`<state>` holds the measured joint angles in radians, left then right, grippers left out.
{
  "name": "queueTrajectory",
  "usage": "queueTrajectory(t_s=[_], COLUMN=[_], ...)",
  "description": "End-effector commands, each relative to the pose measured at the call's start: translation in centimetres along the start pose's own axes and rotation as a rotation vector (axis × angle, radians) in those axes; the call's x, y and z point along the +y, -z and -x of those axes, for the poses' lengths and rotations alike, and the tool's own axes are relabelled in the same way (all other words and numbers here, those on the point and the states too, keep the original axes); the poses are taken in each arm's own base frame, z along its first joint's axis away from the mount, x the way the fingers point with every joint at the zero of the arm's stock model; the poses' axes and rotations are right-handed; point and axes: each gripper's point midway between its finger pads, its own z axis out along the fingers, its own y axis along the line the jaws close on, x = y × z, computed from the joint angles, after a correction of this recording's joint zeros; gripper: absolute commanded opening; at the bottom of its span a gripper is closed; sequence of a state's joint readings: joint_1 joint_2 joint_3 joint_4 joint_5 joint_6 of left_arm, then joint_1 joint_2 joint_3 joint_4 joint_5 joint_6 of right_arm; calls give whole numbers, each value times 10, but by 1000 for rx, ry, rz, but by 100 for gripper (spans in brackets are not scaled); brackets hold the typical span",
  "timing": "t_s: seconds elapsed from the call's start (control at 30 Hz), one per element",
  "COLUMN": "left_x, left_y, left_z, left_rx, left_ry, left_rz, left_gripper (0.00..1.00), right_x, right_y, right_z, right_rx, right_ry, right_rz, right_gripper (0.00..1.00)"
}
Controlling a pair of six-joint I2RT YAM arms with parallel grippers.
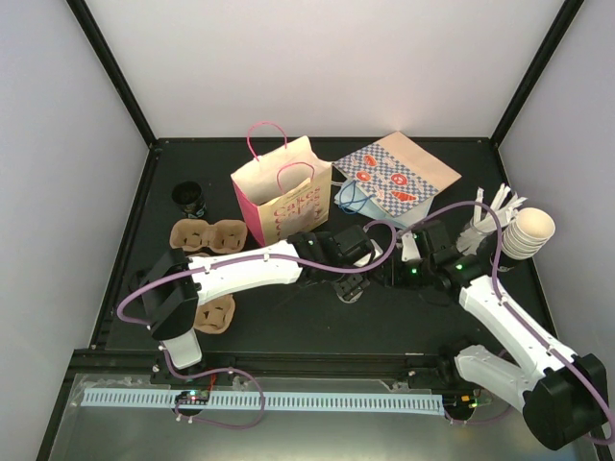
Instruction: Pack the takeout coffee
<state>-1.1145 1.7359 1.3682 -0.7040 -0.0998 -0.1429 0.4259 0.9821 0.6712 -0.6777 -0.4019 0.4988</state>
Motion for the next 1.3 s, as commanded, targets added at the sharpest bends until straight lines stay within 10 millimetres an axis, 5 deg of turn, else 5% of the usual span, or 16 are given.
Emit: queueTrajectory(t_s=[0.0,0.67,1.27], left_x=[-12,-13,-10], left_y=[-16,-16,-12], left_z=[-20,-17,-14], left_rx=[92,94,85], left_ry=[-25,-27,-11], left_rz=[-45,-47,-32], left_gripper=[78,78,78], right_x=[12,19,16], right_y=[12,46,11], right_z=[10,38,6], right_rx=[-34,-246,-181], right_ry=[62,91,63], right_rz=[21,-4,139], right_gripper=[49,50,58])
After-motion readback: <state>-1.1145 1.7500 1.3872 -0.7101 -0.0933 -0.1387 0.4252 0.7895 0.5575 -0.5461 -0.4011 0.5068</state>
